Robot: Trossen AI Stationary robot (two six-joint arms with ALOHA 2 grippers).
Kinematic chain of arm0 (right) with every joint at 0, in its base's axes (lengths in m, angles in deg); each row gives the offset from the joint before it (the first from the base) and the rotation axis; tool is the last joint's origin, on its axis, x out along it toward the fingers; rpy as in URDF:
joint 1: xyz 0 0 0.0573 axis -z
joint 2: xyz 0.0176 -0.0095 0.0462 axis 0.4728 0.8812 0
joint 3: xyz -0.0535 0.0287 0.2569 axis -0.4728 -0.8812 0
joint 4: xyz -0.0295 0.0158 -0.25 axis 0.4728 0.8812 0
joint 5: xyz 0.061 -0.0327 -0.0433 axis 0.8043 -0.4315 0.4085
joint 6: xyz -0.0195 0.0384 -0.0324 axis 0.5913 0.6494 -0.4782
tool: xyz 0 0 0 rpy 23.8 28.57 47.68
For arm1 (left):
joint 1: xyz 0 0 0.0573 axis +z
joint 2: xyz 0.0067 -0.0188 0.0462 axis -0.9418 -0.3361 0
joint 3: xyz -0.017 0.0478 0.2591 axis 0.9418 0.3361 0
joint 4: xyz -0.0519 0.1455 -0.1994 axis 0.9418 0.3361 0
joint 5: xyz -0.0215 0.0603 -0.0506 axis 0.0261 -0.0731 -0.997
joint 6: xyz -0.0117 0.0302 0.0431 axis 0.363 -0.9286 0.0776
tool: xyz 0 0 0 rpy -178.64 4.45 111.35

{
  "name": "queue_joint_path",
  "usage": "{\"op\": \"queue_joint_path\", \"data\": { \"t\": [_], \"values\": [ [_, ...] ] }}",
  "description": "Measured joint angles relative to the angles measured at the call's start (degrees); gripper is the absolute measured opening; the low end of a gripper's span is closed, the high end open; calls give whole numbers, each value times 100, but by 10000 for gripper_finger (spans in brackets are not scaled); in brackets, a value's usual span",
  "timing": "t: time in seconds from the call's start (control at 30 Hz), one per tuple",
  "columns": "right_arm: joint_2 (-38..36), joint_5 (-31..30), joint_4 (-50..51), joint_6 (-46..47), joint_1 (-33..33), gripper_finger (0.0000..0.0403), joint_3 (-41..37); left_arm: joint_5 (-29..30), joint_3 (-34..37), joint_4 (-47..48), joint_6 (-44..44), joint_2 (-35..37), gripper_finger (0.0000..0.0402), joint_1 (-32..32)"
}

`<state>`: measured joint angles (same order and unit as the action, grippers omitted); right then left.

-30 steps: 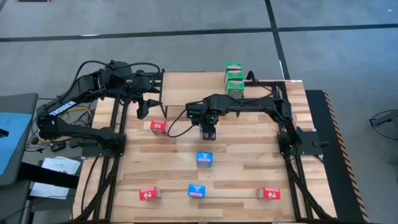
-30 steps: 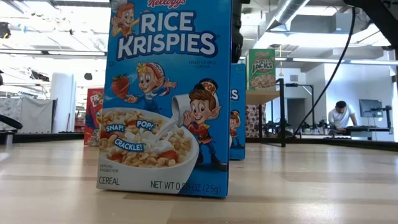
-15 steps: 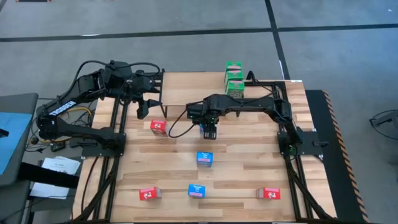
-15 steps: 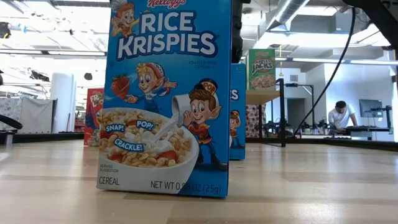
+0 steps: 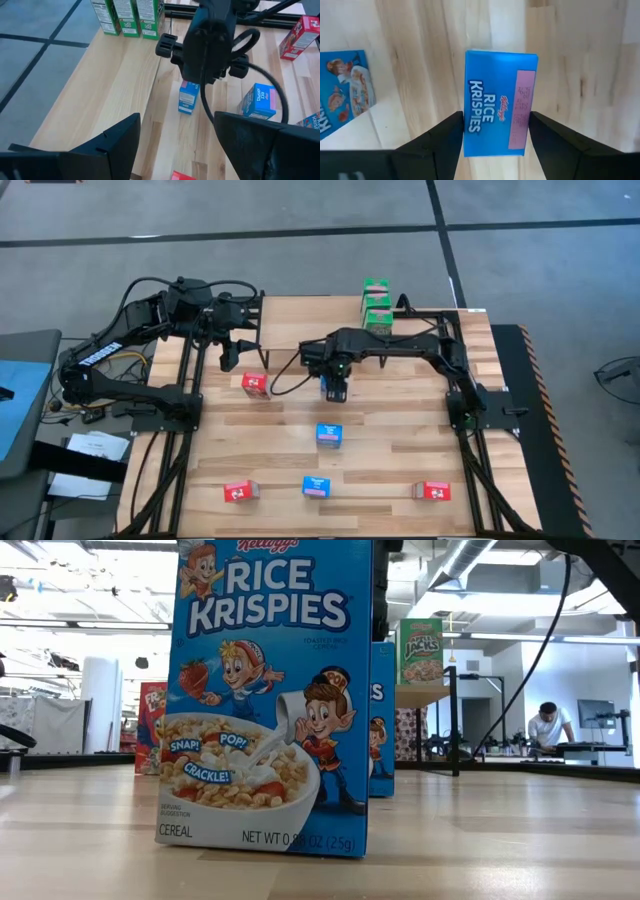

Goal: Stack cereal on shelf
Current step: Put the top blue cereal box on the shelf

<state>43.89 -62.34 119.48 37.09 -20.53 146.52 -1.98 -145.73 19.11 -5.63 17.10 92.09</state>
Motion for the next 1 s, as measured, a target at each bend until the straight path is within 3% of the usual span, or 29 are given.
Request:
{"op": "queue_joint_path", "data": {
  "t": [0.53,0.83,1.0],
  "values": [
    [120,107,-73,102,-82,249,1,0,0,15,7,0,242,0],
    [126,115,-63,140,-92,200,1,0,0,15,20,0,242,0],
    [143,115,142,140,-92,201,236,0,0,15,56,0,242,0]
  ]
}}
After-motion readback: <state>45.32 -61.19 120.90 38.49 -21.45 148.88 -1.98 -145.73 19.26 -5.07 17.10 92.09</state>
